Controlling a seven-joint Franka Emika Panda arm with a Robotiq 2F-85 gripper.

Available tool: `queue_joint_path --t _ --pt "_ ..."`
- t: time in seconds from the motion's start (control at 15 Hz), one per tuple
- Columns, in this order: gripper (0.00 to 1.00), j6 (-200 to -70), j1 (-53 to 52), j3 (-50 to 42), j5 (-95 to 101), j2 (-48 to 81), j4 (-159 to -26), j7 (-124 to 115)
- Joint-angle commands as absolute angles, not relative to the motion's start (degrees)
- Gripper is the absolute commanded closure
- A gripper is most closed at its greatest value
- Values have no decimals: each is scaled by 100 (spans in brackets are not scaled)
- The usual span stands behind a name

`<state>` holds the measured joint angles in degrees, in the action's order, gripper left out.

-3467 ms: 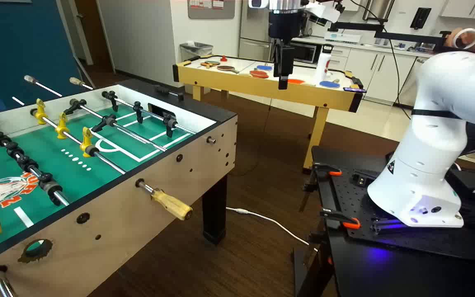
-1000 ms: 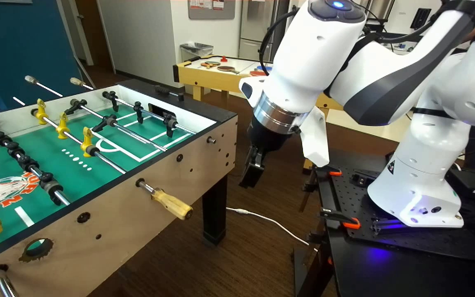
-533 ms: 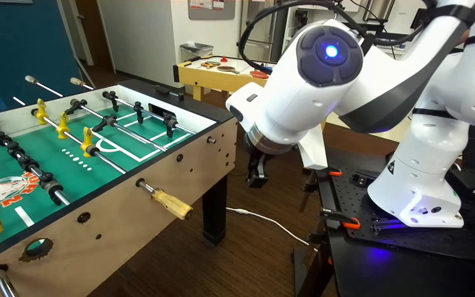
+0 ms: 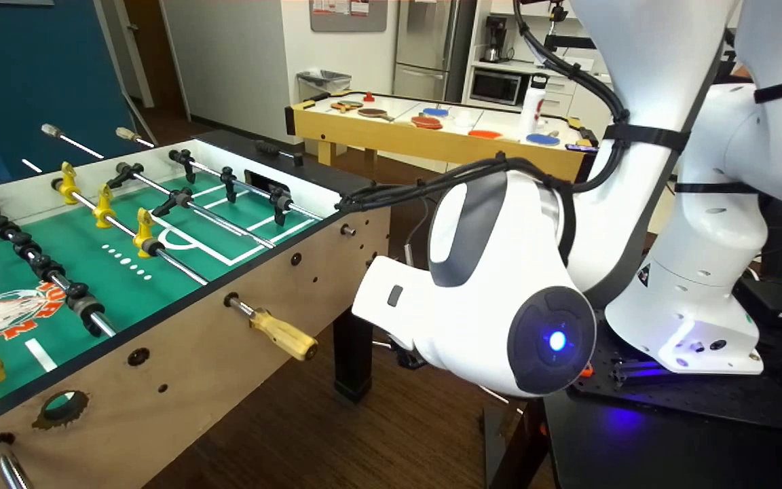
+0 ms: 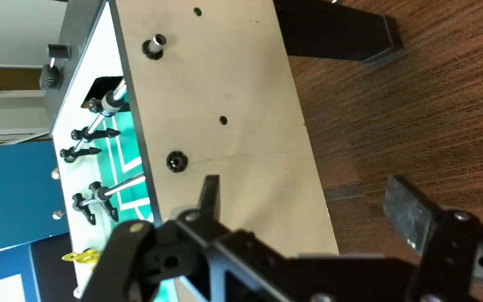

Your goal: Rotate the third rod anticlockwise

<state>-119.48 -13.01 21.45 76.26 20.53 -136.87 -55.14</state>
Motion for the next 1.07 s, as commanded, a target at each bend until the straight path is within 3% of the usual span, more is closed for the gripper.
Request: queue_joint_path --t 0.0,0.33,1.0 --pt "0 -11998 -1522 1946 7551 2072 -13676 -5496" --pt "0 -11998 -1495 1919 7538 1979 -13676 -5494" --pt "0 -9833 -2653 1874 9806 3307 -13182 -5666"
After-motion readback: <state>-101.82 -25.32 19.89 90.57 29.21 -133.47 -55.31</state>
